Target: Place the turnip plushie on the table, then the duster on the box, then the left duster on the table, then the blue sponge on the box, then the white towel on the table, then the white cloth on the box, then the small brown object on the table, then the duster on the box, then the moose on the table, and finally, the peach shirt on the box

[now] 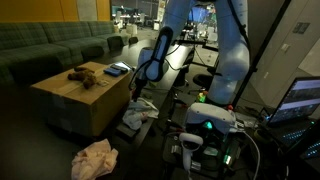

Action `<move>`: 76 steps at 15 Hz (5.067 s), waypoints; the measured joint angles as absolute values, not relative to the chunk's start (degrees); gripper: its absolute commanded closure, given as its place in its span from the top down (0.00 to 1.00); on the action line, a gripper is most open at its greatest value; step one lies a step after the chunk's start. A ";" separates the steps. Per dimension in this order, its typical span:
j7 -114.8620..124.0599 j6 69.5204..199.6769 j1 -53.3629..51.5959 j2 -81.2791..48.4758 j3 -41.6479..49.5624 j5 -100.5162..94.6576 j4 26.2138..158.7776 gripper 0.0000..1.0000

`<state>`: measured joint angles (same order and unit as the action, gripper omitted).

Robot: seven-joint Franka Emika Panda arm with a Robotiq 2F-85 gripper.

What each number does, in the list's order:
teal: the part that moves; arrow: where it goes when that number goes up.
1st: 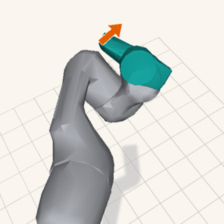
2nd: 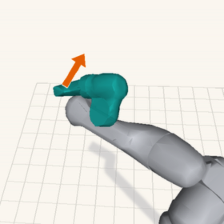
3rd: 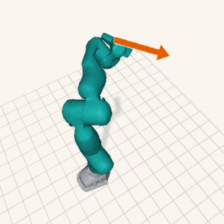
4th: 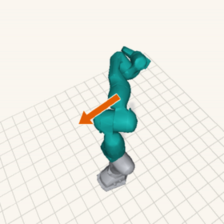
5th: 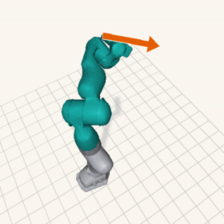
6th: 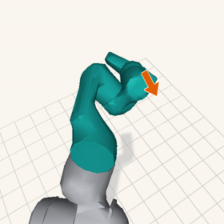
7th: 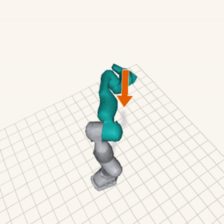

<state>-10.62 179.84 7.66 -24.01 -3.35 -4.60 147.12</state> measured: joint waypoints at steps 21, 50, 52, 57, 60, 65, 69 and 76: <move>-0.34 190.66 -2.26 -43.80 -3.04 -0.81 139.86 1.00; -5.18 178.75 11.57 -38.68 -11.85 -4.59 138.77 0.01; -6.08 174.27 14.65 -33.86 -14.93 -4.43 140.92 0.01; -12.14 164.87 20.42 -20.88 -22.35 2.39 145.18 0.01; -17.62 160.81 20.45 -12.70 -24.14 9.89 146.11 0.01; -19.84 157.22 12.82 -1.23 -16.59 12.78 144.87 0.01; -17.96 156.78 7.39 1.88 -9.11 7.86 140.52 0.01; -13.16 160.01 3.58 -4.87 -4.62 1.14 128.81 0.01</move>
